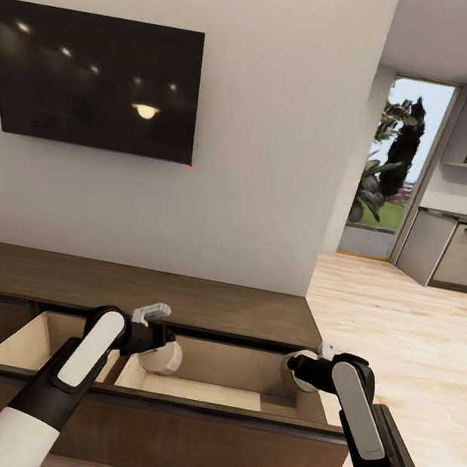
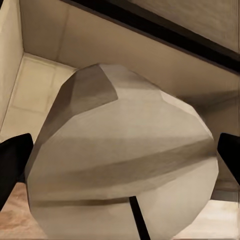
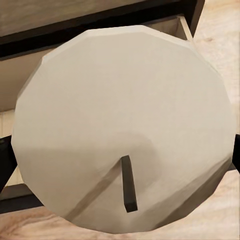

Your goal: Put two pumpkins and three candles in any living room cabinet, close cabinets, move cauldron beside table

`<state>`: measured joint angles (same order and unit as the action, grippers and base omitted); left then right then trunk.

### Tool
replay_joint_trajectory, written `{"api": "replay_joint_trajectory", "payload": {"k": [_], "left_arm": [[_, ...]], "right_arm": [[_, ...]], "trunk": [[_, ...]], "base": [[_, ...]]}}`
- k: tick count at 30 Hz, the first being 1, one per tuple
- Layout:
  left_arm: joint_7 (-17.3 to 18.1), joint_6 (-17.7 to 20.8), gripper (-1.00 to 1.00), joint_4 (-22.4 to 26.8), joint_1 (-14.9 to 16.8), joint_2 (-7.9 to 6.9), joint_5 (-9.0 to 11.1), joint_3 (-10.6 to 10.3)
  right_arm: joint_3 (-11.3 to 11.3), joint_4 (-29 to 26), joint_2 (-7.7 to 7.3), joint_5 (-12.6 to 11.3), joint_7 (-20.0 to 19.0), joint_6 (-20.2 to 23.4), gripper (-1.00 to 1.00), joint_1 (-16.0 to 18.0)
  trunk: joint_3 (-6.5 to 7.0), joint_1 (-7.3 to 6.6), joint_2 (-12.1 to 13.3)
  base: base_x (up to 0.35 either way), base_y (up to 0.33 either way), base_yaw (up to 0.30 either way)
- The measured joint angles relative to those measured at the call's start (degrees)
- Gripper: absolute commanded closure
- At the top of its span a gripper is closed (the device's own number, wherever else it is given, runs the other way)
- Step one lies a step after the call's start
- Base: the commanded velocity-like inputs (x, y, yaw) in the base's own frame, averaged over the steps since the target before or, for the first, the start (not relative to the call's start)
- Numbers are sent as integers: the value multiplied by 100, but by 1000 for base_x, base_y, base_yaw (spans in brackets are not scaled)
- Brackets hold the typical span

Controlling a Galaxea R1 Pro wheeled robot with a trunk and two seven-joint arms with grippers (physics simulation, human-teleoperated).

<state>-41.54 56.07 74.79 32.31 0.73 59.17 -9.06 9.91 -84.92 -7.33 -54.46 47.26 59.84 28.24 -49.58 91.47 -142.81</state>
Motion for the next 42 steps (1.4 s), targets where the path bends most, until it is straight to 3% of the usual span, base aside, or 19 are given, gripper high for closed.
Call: {"api": "replay_joint_trajectory", "payload": {"k": [4, 6, 9, 14, 42], "left_arm": [[-12, -20, 100, -168, 4, 198, 9, -40], [-18, -11, 100, -193, 3, 231, -93, -45], [18, -5, 100, -194, 0, 226, -216, -44], [52, -1, 100, -189, -1, 239, -253, -50], [112, 13, 100, -164, -1, 247, -255, -57]], "right_arm": [[9, 19, 15, -5, 13, -7, 100, 0], [17, 28, 22, 11, 12, -9, 100, 0], [24, 60, 36, 19, 10, -23, 100, 3], [28, 60, 43, 5, 4, -41, 100, 7], [28, 49, 66, 33, -34, -66, 100, 9]], "trunk": [[0, 0, 0], [0, 0, 0], [0, 0, 0], [0, -2, 0], [0, 0, 0]], "base": [[0, 0, 0], [0, 0, 0], [0, 0, 0], [88, -25, 0], [89, -16, 0]]}}
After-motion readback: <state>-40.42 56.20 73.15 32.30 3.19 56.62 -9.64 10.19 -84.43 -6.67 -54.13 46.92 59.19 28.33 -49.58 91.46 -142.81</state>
